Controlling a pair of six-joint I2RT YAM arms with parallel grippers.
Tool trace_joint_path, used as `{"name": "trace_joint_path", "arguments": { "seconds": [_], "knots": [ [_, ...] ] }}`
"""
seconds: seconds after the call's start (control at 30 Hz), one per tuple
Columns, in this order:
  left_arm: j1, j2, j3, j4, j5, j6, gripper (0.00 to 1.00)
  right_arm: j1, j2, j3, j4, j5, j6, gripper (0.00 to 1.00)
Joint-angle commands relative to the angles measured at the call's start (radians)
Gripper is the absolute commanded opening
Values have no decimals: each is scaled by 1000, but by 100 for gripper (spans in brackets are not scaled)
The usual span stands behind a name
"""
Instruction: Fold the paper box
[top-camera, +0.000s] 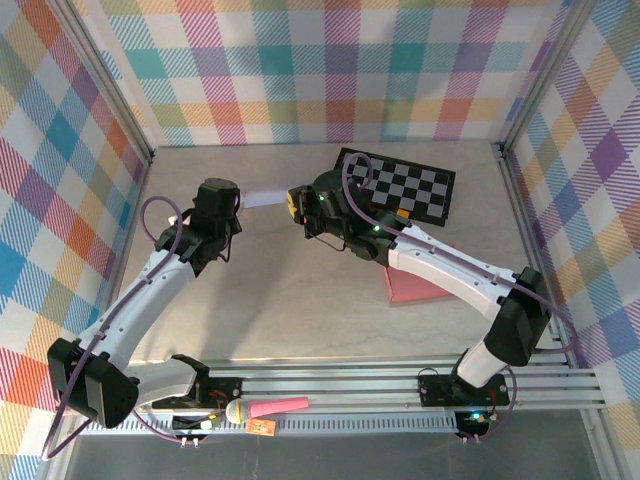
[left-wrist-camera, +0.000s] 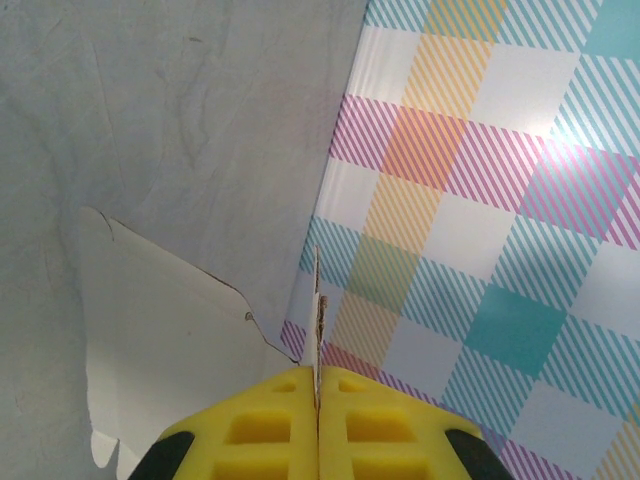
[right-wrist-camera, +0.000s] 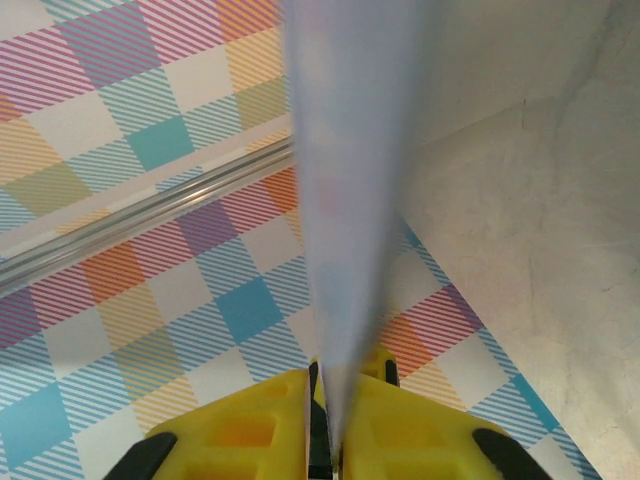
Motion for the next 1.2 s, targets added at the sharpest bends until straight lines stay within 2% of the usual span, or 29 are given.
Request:
{"name": "trace_joint_path", "arguments": {
  "seconds": [0.0, 0.17, 0.2, 0.33, 0.37, 0.47, 0.57, 0.8, 0.93, 1.07, 1.17],
  "knots": [
    [-28, -18, -8, -20, -9, -240, 0, 0, 9, 25, 11, -32, -11, 12],
    [-36, -31, -9, -22, -15, -229, 0, -2, 14, 37, -3, -30, -23, 0],
    [-36, -38, -14, -6, -19, -210, 0, -6, 14, 46, -12, -34, -28, 0],
    [-28, -80, 12, -31, 7, -24, 44, -36, 6, 95, -96, -97, -53, 0],
    [-20, -97, 38, -68, 23, 51, 50, -44, -3, 112, -132, -115, -58, 0],
    [-10, -152, 117, -221, 28, 260, 57, -60, -37, 144, -223, -149, -67, 0],
    [13, -195, 190, -429, 13, 413, 59, -68, -65, 205, -345, -200, -84, 0],
    [95, -245, 214, -557, 56, 666, 55, -70, -50, 367, -664, -290, -58, 0],
    [135, -164, 270, -555, 160, 836, 54, -110, 25, 351, -595, -352, -63, 0],
    [217, -75, 286, -534, 357, 969, 54, -160, 151, 367, -447, -467, -133, 0],
    [279, -46, 231, -455, 518, 1063, 54, -180, 223, 370, -351, -506, -212, 0]
  ]
}}
